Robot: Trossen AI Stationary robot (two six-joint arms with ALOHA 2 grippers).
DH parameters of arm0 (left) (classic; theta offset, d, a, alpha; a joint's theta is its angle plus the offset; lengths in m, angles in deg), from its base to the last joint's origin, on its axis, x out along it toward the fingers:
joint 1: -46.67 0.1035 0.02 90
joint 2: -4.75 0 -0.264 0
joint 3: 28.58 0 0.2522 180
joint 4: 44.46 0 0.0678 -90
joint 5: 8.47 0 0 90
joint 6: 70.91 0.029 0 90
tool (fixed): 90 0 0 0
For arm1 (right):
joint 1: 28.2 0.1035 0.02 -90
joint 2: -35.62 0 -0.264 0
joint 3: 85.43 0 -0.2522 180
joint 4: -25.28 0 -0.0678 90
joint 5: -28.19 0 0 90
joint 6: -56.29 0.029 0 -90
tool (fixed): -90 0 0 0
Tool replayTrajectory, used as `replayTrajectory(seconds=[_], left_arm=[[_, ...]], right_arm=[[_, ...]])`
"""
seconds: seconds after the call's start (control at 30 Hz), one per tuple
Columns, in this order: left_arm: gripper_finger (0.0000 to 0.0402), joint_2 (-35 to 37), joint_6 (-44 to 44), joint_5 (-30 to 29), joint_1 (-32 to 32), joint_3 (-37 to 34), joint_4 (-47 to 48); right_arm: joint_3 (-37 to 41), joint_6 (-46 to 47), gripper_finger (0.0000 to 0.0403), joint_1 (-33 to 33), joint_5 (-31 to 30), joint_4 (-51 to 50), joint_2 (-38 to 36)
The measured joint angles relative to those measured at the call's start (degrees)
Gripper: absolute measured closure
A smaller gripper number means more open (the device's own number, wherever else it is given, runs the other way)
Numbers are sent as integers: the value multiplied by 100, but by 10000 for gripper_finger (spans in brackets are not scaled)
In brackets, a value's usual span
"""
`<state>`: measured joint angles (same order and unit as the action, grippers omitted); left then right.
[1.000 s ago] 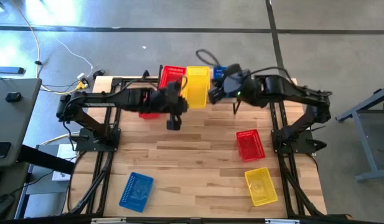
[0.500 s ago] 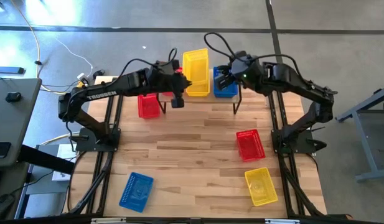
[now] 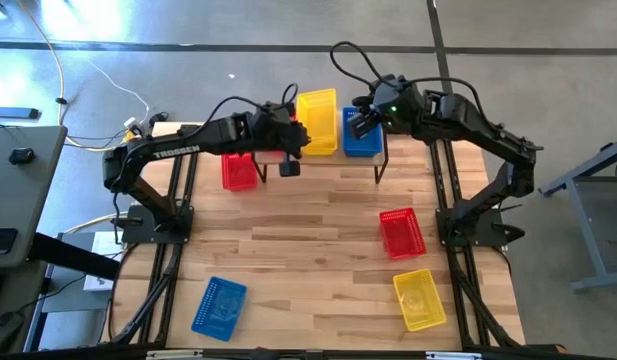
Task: Stack baskets on shelf by color
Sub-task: Stack the left yellow bin on the yellow bin on the shelf
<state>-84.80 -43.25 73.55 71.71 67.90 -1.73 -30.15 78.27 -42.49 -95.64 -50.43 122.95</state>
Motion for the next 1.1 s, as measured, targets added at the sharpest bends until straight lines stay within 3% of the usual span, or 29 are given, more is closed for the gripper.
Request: replayTrajectory(seconds=[0.43, 1.1], left_arm=[[401, -197, -109, 85, 83, -3, 36], [398, -369, 404, -298, 35, -4, 165]], right_arm=[[2, -63, 242, 0, 0, -60, 0], [2, 0, 242, 2, -1, -174, 0]])
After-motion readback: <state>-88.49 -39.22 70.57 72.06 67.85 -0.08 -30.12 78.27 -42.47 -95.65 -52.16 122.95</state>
